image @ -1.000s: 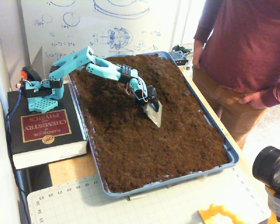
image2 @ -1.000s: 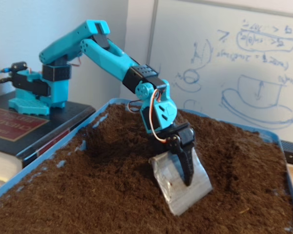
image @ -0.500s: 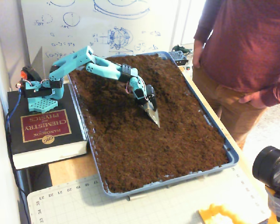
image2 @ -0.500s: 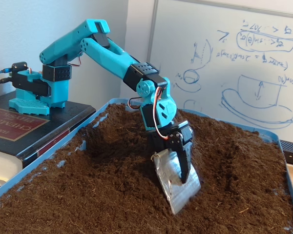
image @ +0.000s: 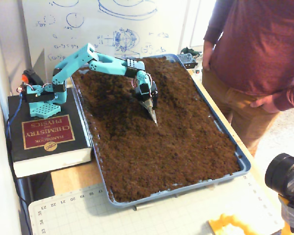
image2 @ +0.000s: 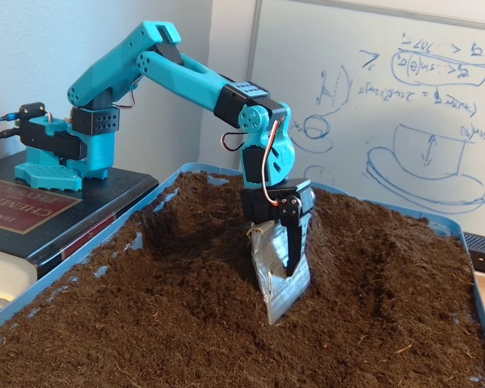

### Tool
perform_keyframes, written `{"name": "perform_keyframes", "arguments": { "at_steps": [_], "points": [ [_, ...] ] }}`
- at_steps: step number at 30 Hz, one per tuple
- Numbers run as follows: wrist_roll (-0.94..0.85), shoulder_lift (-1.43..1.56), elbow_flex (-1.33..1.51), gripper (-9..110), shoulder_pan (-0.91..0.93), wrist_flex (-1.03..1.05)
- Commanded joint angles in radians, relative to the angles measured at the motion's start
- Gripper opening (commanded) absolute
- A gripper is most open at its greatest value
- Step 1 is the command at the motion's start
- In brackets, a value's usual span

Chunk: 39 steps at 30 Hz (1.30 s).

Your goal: Build a berm.

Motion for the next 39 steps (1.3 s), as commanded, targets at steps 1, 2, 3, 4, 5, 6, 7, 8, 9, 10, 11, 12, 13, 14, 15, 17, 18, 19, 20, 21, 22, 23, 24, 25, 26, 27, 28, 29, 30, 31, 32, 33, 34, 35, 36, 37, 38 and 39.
{"name": "perform_keyframes", "arguments": {
  "at_steps": [1, 2, 3, 4, 5, 6, 7, 8, 9, 10, 11, 12, 13, 14, 15, 17, 18, 19, 20, 21, 22, 23, 24, 25, 26, 27, 28, 29, 30, 31, 32, 33, 34, 35, 36, 37, 38, 39],
  "points": [
    [0.0, 0.173, -0.04, 0, -0.014, 0.028],
    [-0.003, 0.196, -0.038, 0, -0.014, 0.029],
    [-0.003, 0.219, -0.028, 0, -0.014, 0.032],
    [-0.003, 0.244, -0.021, 0, -0.012, 0.048],
    [-0.003, 0.261, -0.02, 0, -0.011, 0.075],
    [0.0, 0.275, -0.021, 0, -0.011, 0.11],
    [0.006, 0.29, -0.034, 0, -0.011, 0.152],
    [0.008, 0.299, -0.041, 0, -0.011, 0.181],
    [0.008, 0.31, -0.043, 0, -0.009, 0.206],
    [0.008, 0.319, -0.043, 0, -0.006, 0.216],
    [0.008, 0.324, -0.044, 0, -0.003, 0.216],
    [0.009, 0.334, -0.051, 0, -0.003, 0.21],
    [0.011, 0.347, -0.071, 0, -0.003, 0.193],
    [0.015, 0.351, -0.098, 0, -0.006, 0.172],
    [0.031, 0.356, -0.127, 0, -0.011, 0.15],
    [0.083, 0.342, -0.184, 0, -0.014, 0.104],
    [0.114, 0.324, -0.212, 0, -0.015, 0.083],
    [0.147, 0.302, -0.239, 0, -0.023, 0.061],
    [0.181, 0.279, -0.27, 0, -0.035, 0.037],
    [0.213, 0.258, -0.298, 0, -0.051, 0.012],
    [0.244, 0.233, -0.327, 0, -0.061, -0.018],
    [0.273, 0.202, -0.345, 0, -0.074, -0.049],
    [0.296, 0.169, -0.36, 0, -0.083, -0.081],
    [0.304, 0.13, -0.376, 0, -0.095, -0.115],
    [0.313, 0.089, -0.39, 0, -0.107, -0.149],
    [0.314, 0.048, -0.397, 0, -0.123, -0.183],
    [0.313, 0.005, -0.402, 0, -0.138, -0.216],
    [0.311, -0.035, -0.411, 0, -0.153, -0.247],
    [0.311, -0.072, -0.413, 0, -0.167, -0.276],
    [0.311, -0.104, -0.413, 0, -0.183, -0.304],
    [0.311, -0.13, -0.413, 0, -0.198, -0.321],
    [0.311, -0.156, -0.41, 0, -0.213, -0.334],
    [0.311, -0.178, -0.4, 0, -0.229, -0.347],
    [0.311, -0.196, -0.397, 0, -0.242, -0.35],
    [0.313, -0.213, -0.396, 0, -0.255, -0.344],
    [0.313, -0.225, -0.394, 0, -0.264, -0.333],
    [0.313, -0.229, -0.385, 0, -0.273, -0.316],
    [0.313, -0.229, -0.37, 0, -0.279, -0.293]
  ]
}}
